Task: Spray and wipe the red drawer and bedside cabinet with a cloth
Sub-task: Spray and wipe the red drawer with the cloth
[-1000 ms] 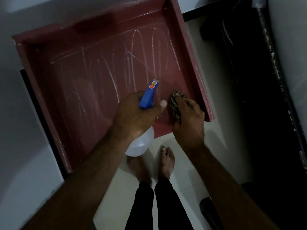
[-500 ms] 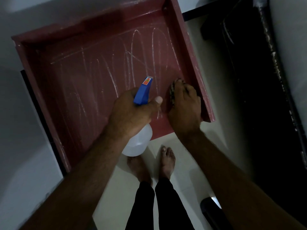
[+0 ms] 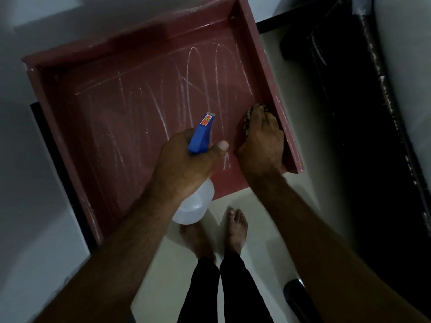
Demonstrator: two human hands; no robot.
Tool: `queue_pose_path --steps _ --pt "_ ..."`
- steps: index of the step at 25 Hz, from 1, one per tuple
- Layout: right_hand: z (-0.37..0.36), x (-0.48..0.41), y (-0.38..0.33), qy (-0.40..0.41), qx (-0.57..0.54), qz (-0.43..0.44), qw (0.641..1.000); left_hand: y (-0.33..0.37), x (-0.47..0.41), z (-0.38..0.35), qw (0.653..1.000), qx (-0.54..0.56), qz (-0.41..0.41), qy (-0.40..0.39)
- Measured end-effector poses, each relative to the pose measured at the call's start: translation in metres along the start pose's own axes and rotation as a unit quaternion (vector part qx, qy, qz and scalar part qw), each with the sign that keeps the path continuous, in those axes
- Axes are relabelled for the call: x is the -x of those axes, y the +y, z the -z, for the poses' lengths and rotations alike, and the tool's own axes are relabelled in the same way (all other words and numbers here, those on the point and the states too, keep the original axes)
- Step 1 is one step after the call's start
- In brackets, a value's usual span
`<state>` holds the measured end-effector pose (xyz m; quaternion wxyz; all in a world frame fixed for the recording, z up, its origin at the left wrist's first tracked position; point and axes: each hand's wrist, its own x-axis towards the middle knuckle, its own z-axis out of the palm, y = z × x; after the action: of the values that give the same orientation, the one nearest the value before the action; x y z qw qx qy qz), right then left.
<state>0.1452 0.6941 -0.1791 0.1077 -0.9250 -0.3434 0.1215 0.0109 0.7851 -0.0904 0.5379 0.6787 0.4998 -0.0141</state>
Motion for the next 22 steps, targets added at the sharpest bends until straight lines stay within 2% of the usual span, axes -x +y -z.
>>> queue_pose_path --steps 5,13,19,22 --pt "-0.002 -0.039 -0.024 -0.002 -0.021 -0.02 1.0 0.001 -0.002 0.003 1.0 0.001 -0.007 -0.004" --pt "-0.003 0.011 -0.007 -0.012 -0.042 -0.045 0.998 -0.004 -0.003 0.01 1.0 -0.009 0.007 0.0" --pt "-0.004 -0.026 -0.014 -0.01 -0.067 0.005 0.998 0.002 -0.001 0.009 1.0 0.02 -0.011 -0.003" --pt "-0.004 -0.016 -0.009 -0.012 -0.077 0.038 0.996 0.005 -0.002 0.007 1.0 0.012 -0.009 0.001"
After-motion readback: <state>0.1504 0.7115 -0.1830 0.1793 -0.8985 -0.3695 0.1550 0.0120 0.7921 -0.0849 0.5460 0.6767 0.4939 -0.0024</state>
